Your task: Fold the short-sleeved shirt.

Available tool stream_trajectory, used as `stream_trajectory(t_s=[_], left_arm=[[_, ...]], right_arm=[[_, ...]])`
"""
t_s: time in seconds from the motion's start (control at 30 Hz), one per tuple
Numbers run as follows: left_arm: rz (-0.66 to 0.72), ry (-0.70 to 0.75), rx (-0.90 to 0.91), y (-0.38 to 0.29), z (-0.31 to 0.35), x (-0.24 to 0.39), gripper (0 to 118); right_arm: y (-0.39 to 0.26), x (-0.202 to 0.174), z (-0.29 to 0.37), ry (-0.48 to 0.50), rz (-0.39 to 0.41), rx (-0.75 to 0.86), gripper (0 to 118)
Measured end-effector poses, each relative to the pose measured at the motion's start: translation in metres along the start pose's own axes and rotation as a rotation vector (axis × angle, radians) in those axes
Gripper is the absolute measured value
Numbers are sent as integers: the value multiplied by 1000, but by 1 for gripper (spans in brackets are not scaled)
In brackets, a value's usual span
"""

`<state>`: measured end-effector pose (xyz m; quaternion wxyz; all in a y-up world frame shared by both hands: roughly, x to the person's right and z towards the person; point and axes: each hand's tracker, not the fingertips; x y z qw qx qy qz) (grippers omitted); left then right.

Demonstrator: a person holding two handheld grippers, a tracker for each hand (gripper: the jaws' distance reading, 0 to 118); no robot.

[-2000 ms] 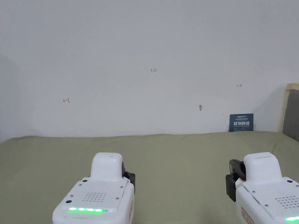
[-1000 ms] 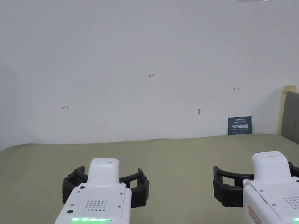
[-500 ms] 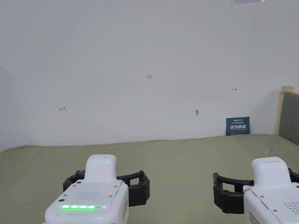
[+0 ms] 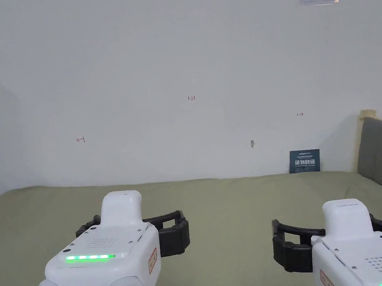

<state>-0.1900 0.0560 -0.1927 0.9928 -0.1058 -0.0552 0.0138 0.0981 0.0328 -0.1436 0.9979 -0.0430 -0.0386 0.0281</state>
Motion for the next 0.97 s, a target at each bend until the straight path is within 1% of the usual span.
stream_trajectory(t_s=[0.13, 0.23, 0.37, 0.47, 0.6, 0.67, 0.7, 0.73, 0.77, 0.8, 0.9, 0.97], left_arm=[[-25, -29, 9, 1, 3, 1, 118], [-29, -26, 15, 1, 5, 4, 118], [-50, 1, 22, 0, 10, 9, 118], [-95, 43, 13, -1, 13, 16, 118], [-109, 13, 12, 0, 15, 14, 118], [-105, -8, -77, 6, 11, 14, 118], [-79, -34, -65, 8, 10, 13, 118], [-60, -52, 9, 5, 10, 9, 117], [-71, 5, 18, 4, 10, 9, 117], [-84, 13, -9, 7, 8, 10, 117], [-71, -2, -9, 8, 7, 6, 117], [-40, 54, 53, 8, 9, 7, 118]], right_arm=[[4, -3, -3, 6, 22, 5, 118], [8, -5, -2, 18, 15, 11, 118], [9, -7, -2, 29, 23, 11, 118], [9, -8, -1, 31, 25, 9, 118], [8, -8, -1, 39, 14, 4, 118], [8, -8, -1, 38, 17, 2, 118], [8, -8, -1, 38, 18, 1, 118], [8, -8, -1, 38, 17, 2, 118], [8, -7, 0, 39, 14, 2, 118], [8, -7, 1, 40, 8, 4, 118], [9, -6, 1, 45, 4, 3, 118], [9, -6, 1, 43, 7, 2, 118]])
